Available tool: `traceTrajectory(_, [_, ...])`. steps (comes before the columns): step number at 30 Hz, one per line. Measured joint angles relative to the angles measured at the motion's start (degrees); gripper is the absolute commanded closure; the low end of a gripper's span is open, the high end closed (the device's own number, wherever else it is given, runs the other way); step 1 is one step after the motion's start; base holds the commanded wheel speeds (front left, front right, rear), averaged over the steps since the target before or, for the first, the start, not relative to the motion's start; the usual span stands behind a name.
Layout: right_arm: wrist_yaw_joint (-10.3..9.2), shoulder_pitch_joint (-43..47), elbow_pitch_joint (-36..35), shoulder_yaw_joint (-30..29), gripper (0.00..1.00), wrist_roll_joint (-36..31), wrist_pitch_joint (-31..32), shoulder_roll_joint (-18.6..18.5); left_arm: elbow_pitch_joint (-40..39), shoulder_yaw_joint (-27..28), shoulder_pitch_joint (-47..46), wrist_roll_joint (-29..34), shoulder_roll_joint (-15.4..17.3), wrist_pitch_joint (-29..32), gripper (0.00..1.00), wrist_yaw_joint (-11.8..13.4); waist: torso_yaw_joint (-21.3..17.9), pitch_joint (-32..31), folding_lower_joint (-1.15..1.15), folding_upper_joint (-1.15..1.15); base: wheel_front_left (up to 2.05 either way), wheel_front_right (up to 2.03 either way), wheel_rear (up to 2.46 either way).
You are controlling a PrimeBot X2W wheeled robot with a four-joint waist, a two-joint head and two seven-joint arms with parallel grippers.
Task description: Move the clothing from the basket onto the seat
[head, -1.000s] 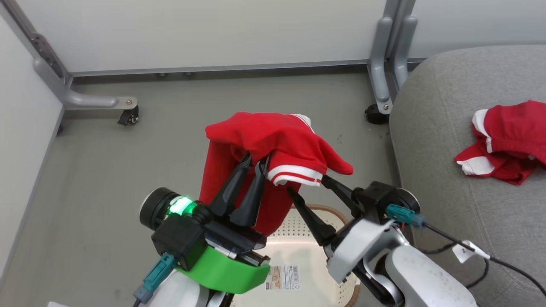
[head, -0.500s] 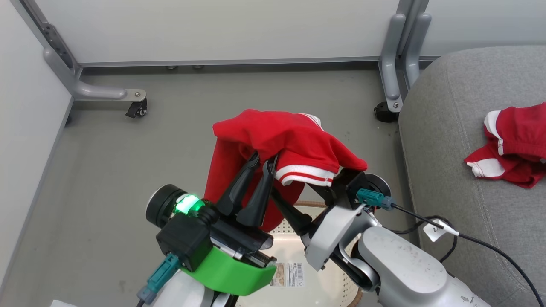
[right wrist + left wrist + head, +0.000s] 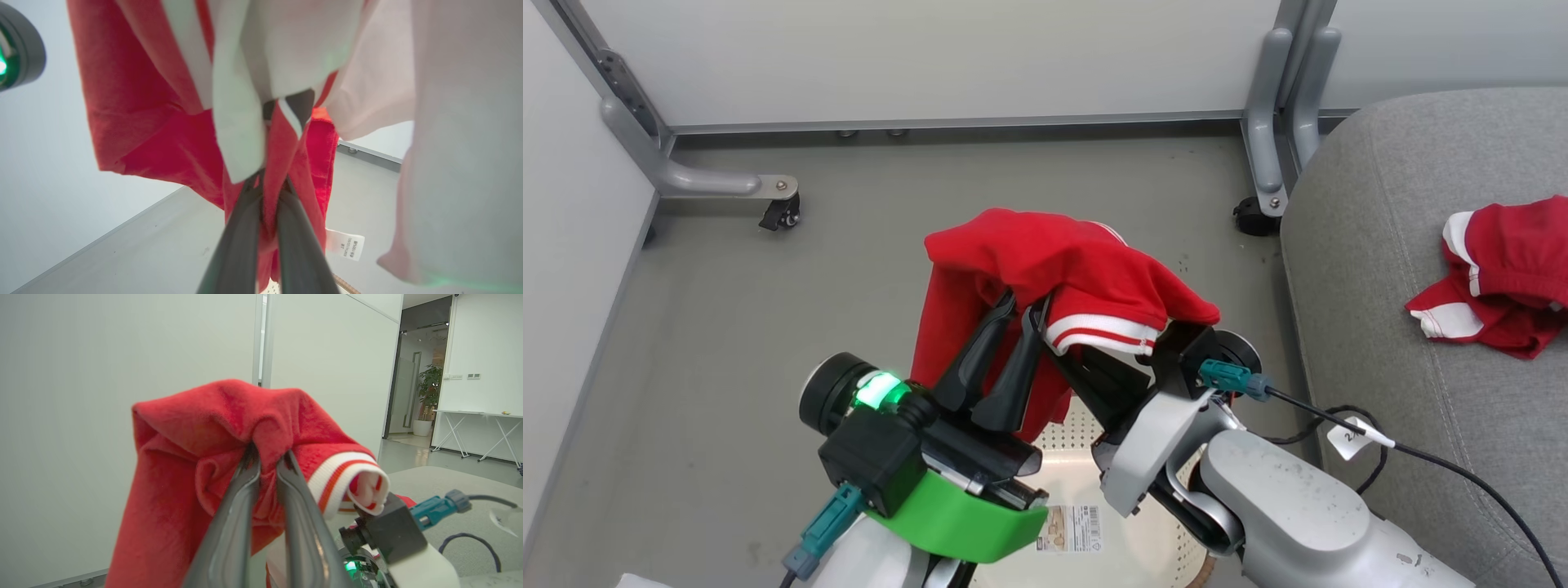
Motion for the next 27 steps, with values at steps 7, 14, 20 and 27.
traceTrajectory(7, [0.0,-0.7,0.5,1.0,1.0,0.9,-0.4,-0.3,0.3,0.2,0.2,0.1,-0.1,0.0,1.0,0.0,-0.2,-0.3,0.0,0.0,0.0,0.0,0.0])
traceTrajectory(14, [0.0,-0.9,0.5,1.0,1.0,1.0,-0.6,-0.5,0.7,0.3,0.3,0.2,-0.1,0.0,0.0,0.0,-0.2,-0.6,0.0,0.0,0.0,0.0,0.0])
traceTrajectory(20, [0.0,-1.0,0.4,-0.4,1.0,0.7,-0.8,-0.7,1.4,0.6,1.2,0.4,0.5,1.0,0.0,1.0,-0.2,-1.2,0.0,0.0,0.0,0.0,0.0])
traceTrajectory(27, [0.0,-1.0,0.2,-1.9,1.0,-0.1,-0.8,-0.9,2.0,0.2,4.9,0.8,3.6,4.0,0.0,1.5,-0.3,-2.1,0.0,0.0,0.0,0.0,0.0])
